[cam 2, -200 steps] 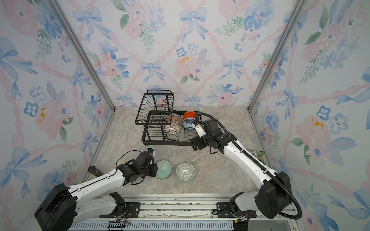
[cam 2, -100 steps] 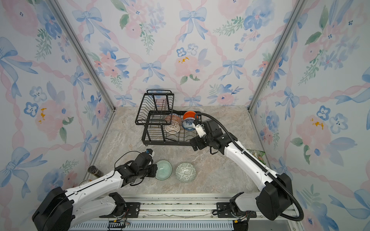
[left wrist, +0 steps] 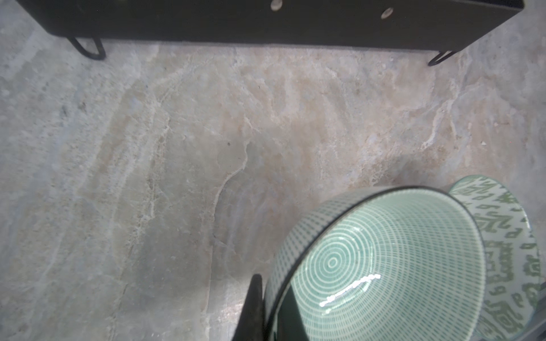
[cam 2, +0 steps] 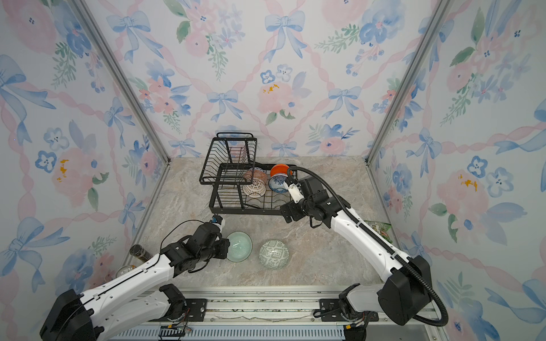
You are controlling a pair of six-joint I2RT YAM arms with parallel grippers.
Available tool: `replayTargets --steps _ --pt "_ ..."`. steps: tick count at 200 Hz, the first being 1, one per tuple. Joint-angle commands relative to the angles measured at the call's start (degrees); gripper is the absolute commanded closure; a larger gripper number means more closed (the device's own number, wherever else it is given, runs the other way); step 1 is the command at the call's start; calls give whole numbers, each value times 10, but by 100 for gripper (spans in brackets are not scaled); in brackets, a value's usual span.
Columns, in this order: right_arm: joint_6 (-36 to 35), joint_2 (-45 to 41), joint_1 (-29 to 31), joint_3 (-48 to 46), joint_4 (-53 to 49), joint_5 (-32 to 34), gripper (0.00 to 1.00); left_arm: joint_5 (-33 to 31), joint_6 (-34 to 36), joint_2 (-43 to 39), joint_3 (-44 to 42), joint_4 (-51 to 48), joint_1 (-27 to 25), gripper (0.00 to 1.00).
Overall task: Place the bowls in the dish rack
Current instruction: 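Close the left gripper on the pale green bowl rim and lift it, then carry the pale green bowl toward the right gripper while the right gripper approaches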
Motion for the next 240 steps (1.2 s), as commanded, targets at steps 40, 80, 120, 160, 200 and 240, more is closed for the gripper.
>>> replayTargets --steps 40,80,120,160,200,240 --pt "0 -22 8 6 -10 6 3 -38 51 -2 100 10 -11 100" --pt "10 -49 0 4 5 -11 3 -61 90 24 173 11 -17 100" --pt "34 -74 -2 13 21 -45 3 -85 119 62 229 12 -35 100" --pt "50 -77 4 31 27 -54 3 -118 147 107 280 13 -57 100" --pt "66 -74 20 45 42 -61 3 -140 168 145 318 14 -72 100" --pt "71 -65 40 61 48 -54 3 -145 181 175 353 15 -75 100"
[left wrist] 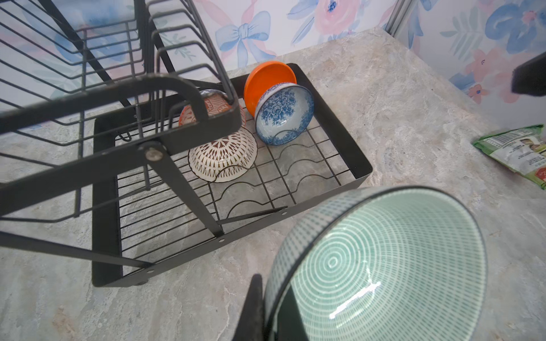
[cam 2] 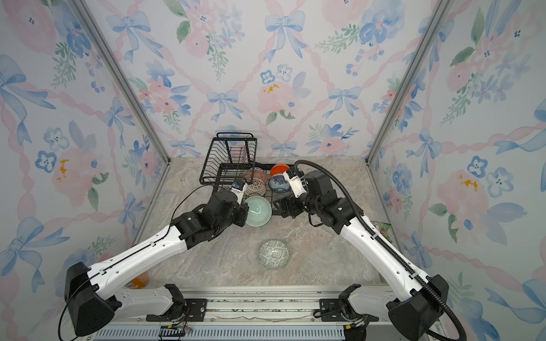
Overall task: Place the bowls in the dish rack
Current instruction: 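Carry the pale green bowl toward the right gripper while the right gripper approaches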
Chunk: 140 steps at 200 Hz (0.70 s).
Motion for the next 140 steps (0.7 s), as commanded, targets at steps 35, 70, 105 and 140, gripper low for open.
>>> replayTargets --steps 35,70,105,140 --pt "18 11 20 29 22 -3 3 -12 26 28 61 28 -4 100" --pt "20 27 25 36 24 0 1 -8 32 44 78 33 -7 100" --pt "21 43 30 43 22 6 9 -3 39 55 93 36 -8 100" --pt "20 64 32 56 6 15 26 -3 43 64 105 36 -10 100"
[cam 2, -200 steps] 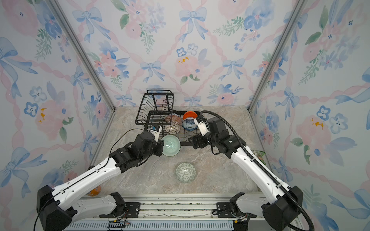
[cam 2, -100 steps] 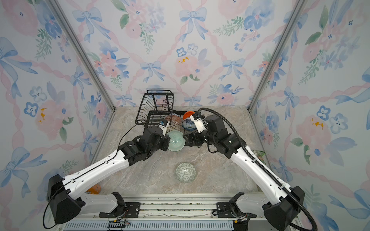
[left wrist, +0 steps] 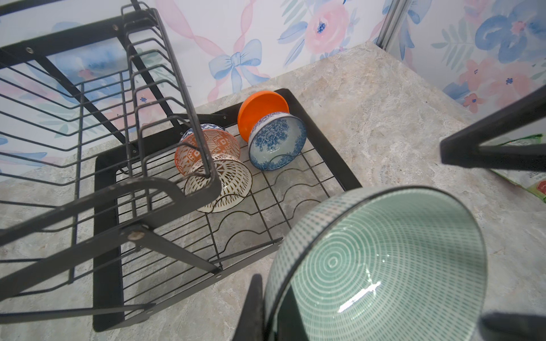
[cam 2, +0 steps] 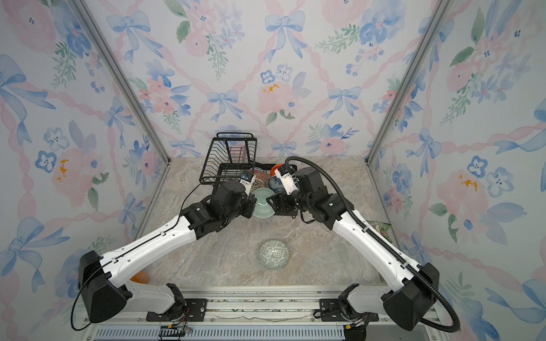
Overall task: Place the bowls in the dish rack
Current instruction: 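Carry the pale green bowl toward the right gripper while the right gripper approaches, then close the right gripper on the pale green bowl rim beside the left gripper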
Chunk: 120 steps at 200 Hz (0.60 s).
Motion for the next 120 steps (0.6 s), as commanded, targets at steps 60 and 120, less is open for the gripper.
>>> replayTargets --steps 60,120 --pt "-1 24 12 23 -22 30 53 -3 10 2 27 38 -8 100" --pt "-5 38 16 28 -31 47 62 -3 10 2 28 40 -9 100"
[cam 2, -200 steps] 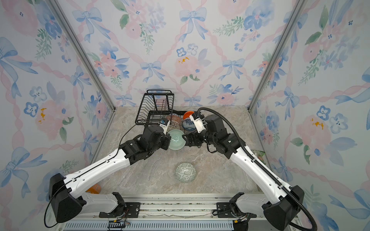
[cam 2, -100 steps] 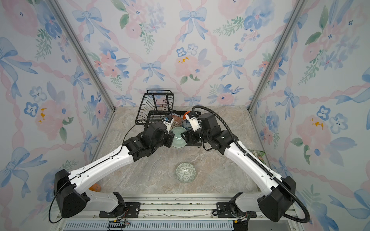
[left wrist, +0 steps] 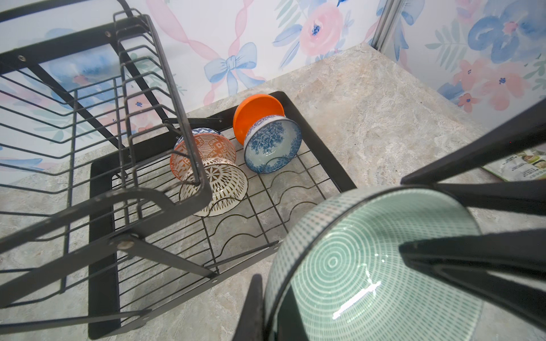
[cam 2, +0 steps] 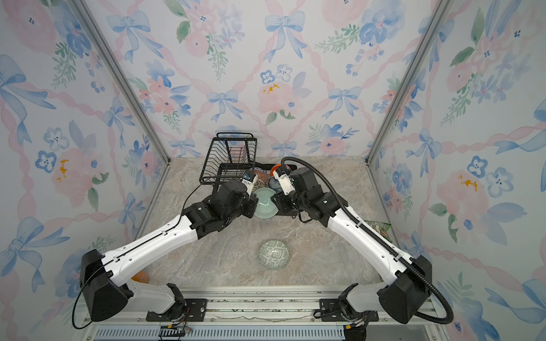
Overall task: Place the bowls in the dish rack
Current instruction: 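Close the right gripper on the pale green bowl rim beside the left gripper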
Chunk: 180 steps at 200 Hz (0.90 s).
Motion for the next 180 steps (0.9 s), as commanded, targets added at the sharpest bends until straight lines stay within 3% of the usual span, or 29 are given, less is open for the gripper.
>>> replayTargets --steps 1,17,100,139,152,180 --pt "-5 11 9 23 -16 14 62 -3 8 -3 24 38 -3 100" --pt "-6 13 10 22 -15 15 65 -3 8 -2 24 38 -3 100" --pt "-8 12 11 21 -15 21 100 -3 4 -2 19 39 -4 100" --pt "-10 11 11 18 -13 19 100 10 5 -5 14 42 -4 100" --pt "-12 10 12 17 -13 17 100 29 10 -5 12 45 -5 87" --pt "-15 7 14 13 -12 21 100 39 10 -11 2 53 -7 69"
